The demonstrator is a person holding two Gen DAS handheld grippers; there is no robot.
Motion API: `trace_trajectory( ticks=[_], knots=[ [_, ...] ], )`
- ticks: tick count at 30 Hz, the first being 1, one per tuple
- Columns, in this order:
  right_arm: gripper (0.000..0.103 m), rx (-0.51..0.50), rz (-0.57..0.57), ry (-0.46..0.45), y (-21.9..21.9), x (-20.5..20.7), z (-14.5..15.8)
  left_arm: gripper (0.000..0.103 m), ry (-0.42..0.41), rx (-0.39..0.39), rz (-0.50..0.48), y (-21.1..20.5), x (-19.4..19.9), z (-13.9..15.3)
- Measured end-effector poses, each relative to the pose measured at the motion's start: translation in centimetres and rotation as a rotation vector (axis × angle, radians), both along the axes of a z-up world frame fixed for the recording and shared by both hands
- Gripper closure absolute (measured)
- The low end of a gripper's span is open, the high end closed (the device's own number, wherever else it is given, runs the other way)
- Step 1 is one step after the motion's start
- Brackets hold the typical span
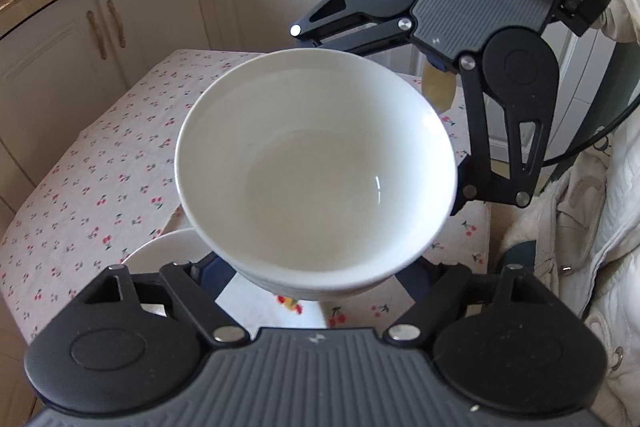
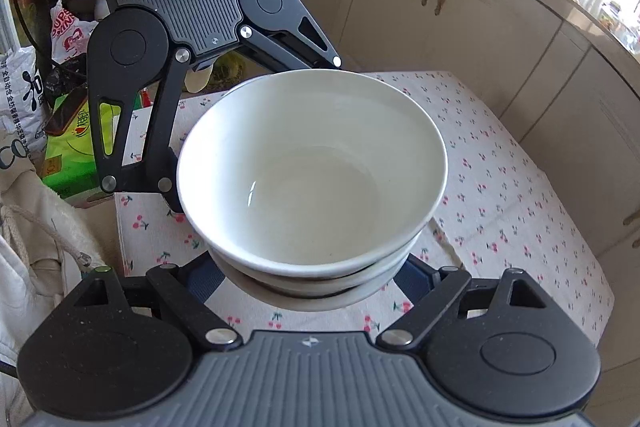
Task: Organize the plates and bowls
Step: 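Lift the bowl stack with both tools and lower it onto the plate stack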
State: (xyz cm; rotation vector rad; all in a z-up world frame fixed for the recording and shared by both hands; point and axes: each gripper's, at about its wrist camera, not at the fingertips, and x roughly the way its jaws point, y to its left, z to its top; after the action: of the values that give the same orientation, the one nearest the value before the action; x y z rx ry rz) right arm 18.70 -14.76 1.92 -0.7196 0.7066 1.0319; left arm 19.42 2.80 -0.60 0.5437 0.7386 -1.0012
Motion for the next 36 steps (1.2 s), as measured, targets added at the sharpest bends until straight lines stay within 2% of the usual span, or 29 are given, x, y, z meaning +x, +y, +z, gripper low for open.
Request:
trace_trajectory(
  ticks=[7,15,25,36],
  knots=[
    [0.011,-0.009,0.078,-0.005,5.2,2.4,-0.6,0.019,-0.008,0.009,0.096,4.1,0.6,-0.4],
    [0.011,-0.031,0.100,0.028,8.4,4.9,-2.1,0.019,0.026,0.004,0.146,6.3,2.1,-1.7],
    [0.011,-0.038,0.084,0.062,9.5,6.0,-3.4,0.019,0.064,-0.009,0.171,7.8,3.2,-2.9],
    [0.011,-0.027,0.066,0.080,9.4,6.5,-3.8,0.019,0.072,-0.026,0.187,8.4,2.4,-2.6]
  ],
)
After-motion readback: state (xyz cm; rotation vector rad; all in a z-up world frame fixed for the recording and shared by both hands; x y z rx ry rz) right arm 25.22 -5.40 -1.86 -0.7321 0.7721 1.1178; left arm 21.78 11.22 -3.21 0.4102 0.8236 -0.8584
